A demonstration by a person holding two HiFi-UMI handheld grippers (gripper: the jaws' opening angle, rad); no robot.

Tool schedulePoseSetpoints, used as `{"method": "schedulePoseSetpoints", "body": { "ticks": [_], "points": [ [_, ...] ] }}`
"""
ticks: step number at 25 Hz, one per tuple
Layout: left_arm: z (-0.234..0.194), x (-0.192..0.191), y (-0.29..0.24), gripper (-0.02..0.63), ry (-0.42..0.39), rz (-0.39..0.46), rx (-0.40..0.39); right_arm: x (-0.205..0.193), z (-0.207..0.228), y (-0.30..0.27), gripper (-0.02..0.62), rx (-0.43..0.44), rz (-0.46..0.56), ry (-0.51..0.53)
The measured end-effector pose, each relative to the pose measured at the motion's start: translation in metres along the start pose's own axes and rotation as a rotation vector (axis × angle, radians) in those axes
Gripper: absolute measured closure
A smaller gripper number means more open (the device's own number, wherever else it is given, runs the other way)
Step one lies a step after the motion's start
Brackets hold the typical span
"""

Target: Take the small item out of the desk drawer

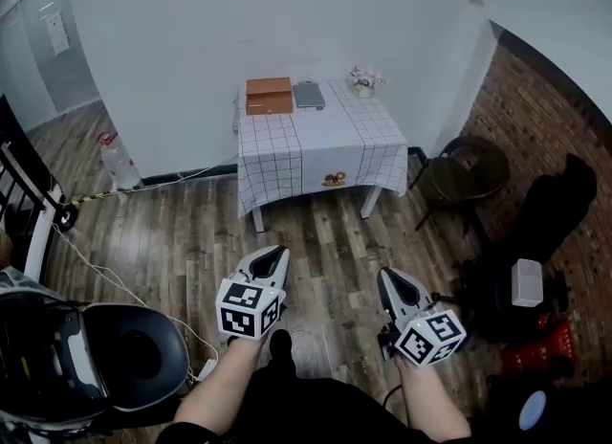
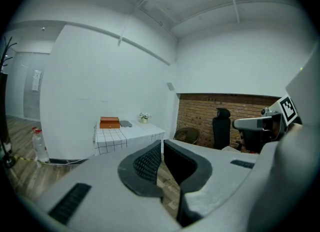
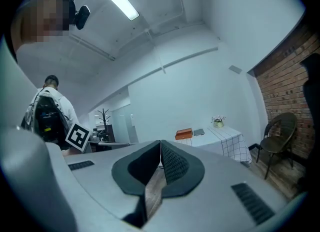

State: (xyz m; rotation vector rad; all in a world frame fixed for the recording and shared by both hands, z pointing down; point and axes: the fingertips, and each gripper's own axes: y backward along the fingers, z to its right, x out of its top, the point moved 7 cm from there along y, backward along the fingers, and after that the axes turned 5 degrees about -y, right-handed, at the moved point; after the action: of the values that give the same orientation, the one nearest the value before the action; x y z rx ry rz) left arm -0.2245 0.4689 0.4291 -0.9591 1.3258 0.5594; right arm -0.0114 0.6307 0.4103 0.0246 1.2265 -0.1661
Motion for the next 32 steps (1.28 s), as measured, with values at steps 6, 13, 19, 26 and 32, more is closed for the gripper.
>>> {"method": "schedulePoseSetpoints", "body": {
  "ticks": [6,13,19,26,32],
  "points": [
    [-0.076,0.016,-0.059,0.581,-0.004,-0.023,-0.017,0.014,0.017,-0.096,0.591,-0.009,-0.017,-0.018],
    [-0.162,0.031,-0.102,0.581,-0.008,-0.037,-0.019,0.020,0.013,-0.202,0.591,0.031,-0.035,-0.034],
    [-0.198,0.031,-0.133,0.581,-0.007,-0.071,-0.025,0.023,0.018,-0.255,0.591,0.069,-0.064,-0.038],
    [-0.226,0.026,-0.182,0.581,0.009,-0.117,-0.005,0.018,0.063,-0.311,0.591,0.094,-0.102,-0.078],
    [-0.263,0.035,-0.255,0.581,0.021,-0.160,0.051,0.038,0.116,-0.386,0.591,0.146,-0.095,-0.024]
  ]
}}
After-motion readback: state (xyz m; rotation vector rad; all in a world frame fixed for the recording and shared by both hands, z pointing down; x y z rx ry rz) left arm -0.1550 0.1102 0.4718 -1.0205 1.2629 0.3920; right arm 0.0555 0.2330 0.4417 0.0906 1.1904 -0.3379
